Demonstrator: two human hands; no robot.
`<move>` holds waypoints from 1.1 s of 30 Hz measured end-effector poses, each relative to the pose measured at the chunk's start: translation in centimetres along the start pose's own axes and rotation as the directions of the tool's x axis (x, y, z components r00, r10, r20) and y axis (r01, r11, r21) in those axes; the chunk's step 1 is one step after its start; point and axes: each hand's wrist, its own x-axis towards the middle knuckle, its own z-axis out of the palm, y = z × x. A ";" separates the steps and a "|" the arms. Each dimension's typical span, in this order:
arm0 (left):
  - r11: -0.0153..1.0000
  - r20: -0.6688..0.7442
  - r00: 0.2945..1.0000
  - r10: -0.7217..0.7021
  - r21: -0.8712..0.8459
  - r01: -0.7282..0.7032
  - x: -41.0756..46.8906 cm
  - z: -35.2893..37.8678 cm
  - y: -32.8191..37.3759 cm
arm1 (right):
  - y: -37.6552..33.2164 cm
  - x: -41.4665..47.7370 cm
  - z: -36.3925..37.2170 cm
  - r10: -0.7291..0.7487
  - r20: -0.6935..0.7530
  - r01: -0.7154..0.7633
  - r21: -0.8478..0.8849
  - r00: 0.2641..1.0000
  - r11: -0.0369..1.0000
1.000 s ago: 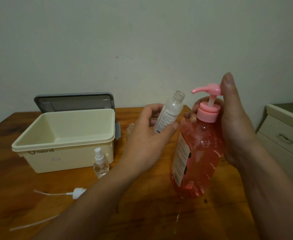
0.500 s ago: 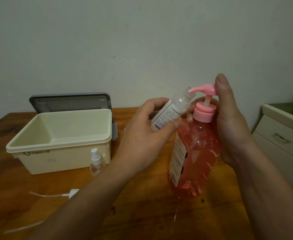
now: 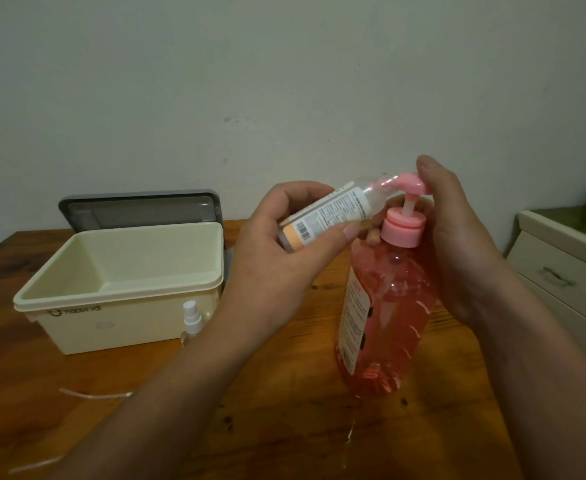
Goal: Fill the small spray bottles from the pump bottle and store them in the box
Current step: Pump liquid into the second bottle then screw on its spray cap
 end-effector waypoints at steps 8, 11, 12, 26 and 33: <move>0.999 -0.003 1.000 0.007 0.045 -0.007 -0.4 -0.1 0.3 | -2.4 0.6 0.3 -0.183 -0.096 0.155 -0.243 0.978 0.957; 0.999 -0.002 1.000 0.010 0.051 -0.010 -0.4 -0.1 0.4 | -3.0 0.8 0.8 -0.318 -0.132 0.242 -0.406 0.939 0.881; 0.999 -0.003 1.000 0.011 0.049 -0.011 -0.4 0.0 0.4 | -3.3 0.8 1.0 -0.350 -0.124 0.263 -0.446 0.928 0.856; 1.000 0.002 1.000 -0.018 0.021 0.018 -0.5 0.4 -0.4 | -3.5 1.3 1.3 -0.403 0.011 0.278 -0.740 0.915 0.612; 0.999 0.003 0.999 -0.034 0.005 0.034 -0.6 0.2 -0.9 | -3.0 1.5 1.3 -0.396 0.015 0.281 -0.730 0.918 0.624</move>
